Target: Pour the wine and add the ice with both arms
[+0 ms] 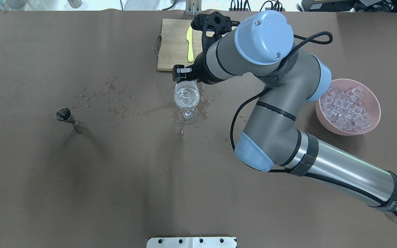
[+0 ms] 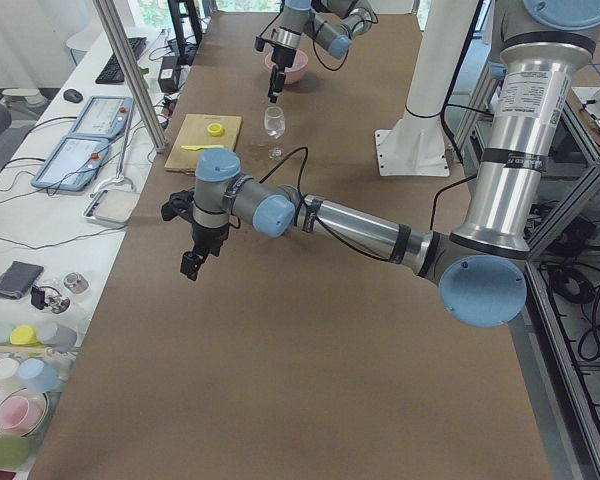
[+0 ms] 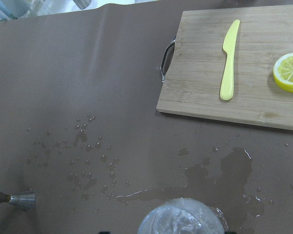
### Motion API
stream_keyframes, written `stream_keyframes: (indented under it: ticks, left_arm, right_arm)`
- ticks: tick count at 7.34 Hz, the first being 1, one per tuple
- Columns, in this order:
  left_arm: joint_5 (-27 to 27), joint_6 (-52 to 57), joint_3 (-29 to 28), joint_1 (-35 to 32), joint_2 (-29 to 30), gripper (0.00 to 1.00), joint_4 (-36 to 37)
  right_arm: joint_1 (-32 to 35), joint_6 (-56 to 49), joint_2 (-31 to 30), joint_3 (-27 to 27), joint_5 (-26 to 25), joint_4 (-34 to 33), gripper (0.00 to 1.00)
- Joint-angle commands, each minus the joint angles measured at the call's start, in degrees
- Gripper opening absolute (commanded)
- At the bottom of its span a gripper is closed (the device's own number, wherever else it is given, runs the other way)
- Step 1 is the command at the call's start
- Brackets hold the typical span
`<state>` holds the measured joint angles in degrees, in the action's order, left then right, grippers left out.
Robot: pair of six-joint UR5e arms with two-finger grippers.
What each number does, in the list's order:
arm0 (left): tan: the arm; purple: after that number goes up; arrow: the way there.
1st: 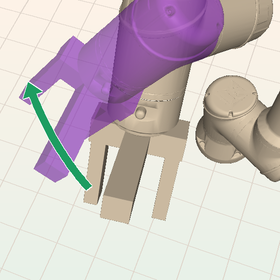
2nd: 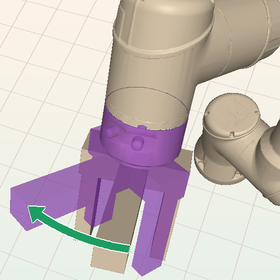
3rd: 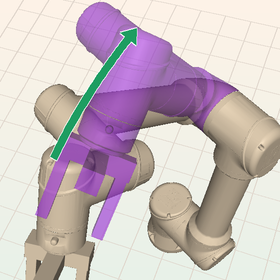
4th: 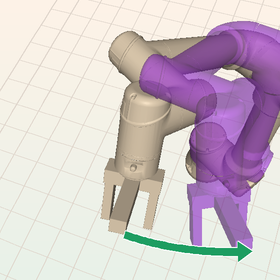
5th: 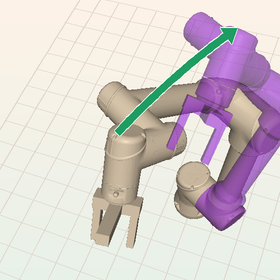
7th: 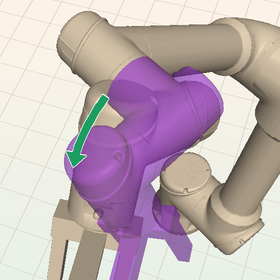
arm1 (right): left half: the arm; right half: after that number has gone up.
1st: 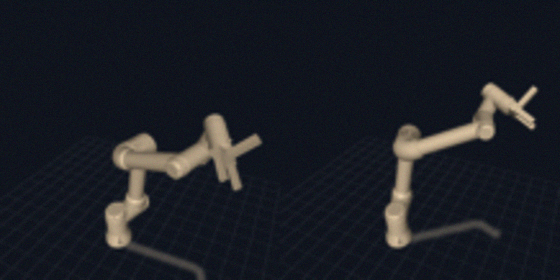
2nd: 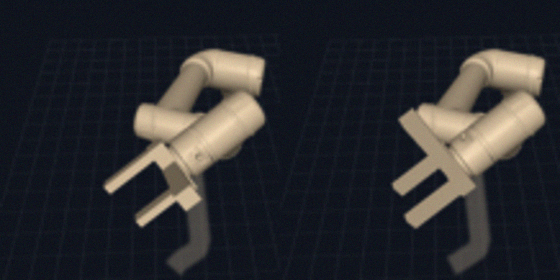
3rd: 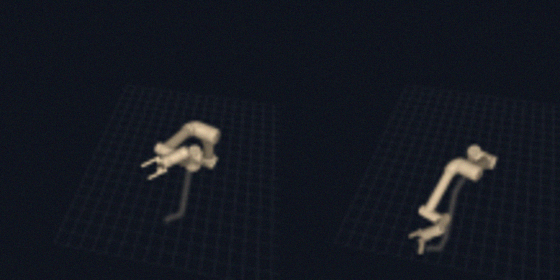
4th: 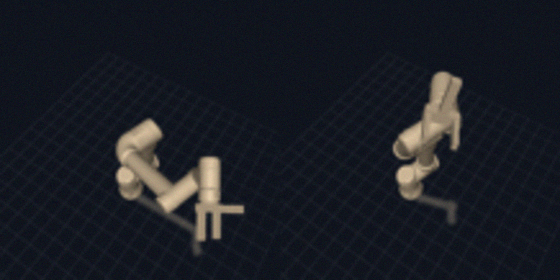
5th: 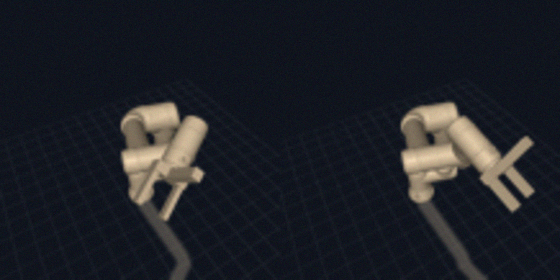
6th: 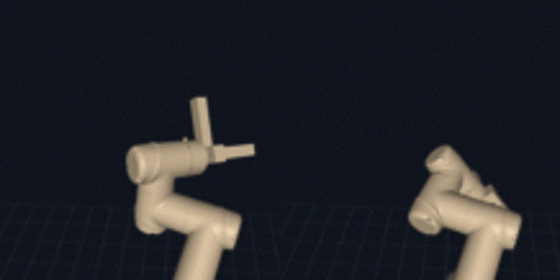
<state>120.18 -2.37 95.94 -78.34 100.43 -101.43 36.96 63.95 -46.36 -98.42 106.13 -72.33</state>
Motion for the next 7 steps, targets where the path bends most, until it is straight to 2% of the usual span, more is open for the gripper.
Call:
stream_keyframes:
  ticks: [1, 2, 4, 5, 6, 7]
  left_arm:
    - [0.49, 0.0, -0.14, -1.02, 0.29, 0.98, 0.01]
    - [0.41, 0.09, 0.04, -1.03, -0.23, 0.98, -0.51]
    - [0.85, 0.44, 1.0, -3.3, -0.15, 0.98, -0.52]
    - [-0.72, 1.05, 2.31, -3.49, -1.89, 0.98, -1.48]
    - [-1.25, 1.14, 3.28, -3.66, -3.04, 0.98, -3.23]
    - [-1.26, 1.14, 3.38, -3.75, -2.96, 0.98, -2.37]
  right_arm:
    - [1.0, 2.39, 0.04, -0.98, 1.52, -0.1, 1.0]
    - [3.8, 3.19, -0.13, -2.55, 6.15, -0.62, 1.0]
    - [15.45, 2.15, -3.89, -3.97, 21.06, -1.15, 1.0]
    - [22.04, 0.58, -7.13, -3.8, 28.71, -1.15, 1.0]
    - [27.67, -2.66, -10.91, -3.45, 34.26, -1.24, 1.0]
    - [31.73, -7.56, -14.51, -2.66, 36.84, -1.5, 1.0]
